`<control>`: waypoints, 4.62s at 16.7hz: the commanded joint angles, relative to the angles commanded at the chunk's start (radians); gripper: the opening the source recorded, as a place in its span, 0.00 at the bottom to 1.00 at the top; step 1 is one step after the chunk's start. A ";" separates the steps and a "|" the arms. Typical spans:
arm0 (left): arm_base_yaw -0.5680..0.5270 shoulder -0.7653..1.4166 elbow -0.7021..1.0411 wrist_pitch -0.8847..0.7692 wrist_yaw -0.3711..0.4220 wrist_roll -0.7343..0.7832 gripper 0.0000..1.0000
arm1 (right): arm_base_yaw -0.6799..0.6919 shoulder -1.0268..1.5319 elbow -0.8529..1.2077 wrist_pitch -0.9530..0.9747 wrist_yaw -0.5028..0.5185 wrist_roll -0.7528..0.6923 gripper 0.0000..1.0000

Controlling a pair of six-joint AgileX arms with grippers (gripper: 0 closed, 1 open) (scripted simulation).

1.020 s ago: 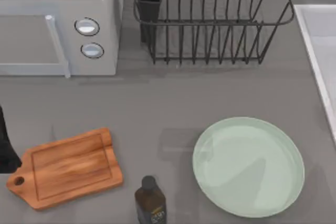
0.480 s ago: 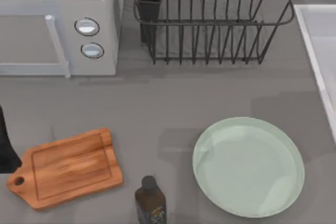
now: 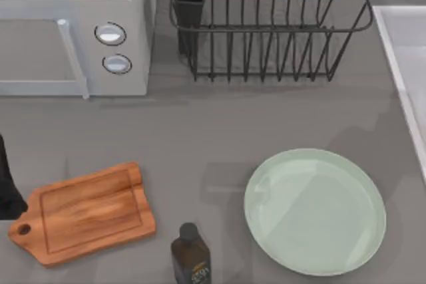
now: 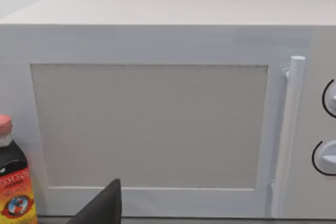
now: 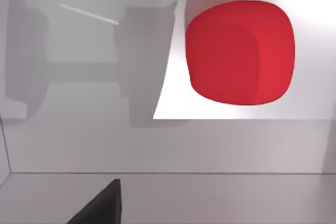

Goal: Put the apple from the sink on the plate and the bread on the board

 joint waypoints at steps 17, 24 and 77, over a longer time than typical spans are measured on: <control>0.000 0.000 0.000 0.000 0.000 0.000 1.00 | 0.001 0.283 -0.188 0.472 0.003 0.005 1.00; 0.000 0.000 0.000 0.000 0.000 0.000 1.00 | 0.001 0.286 -0.189 0.475 0.003 0.005 0.77; 0.000 0.000 0.000 0.000 0.000 0.000 1.00 | 0.883 -0.300 -0.153 -0.127 -0.003 0.882 0.00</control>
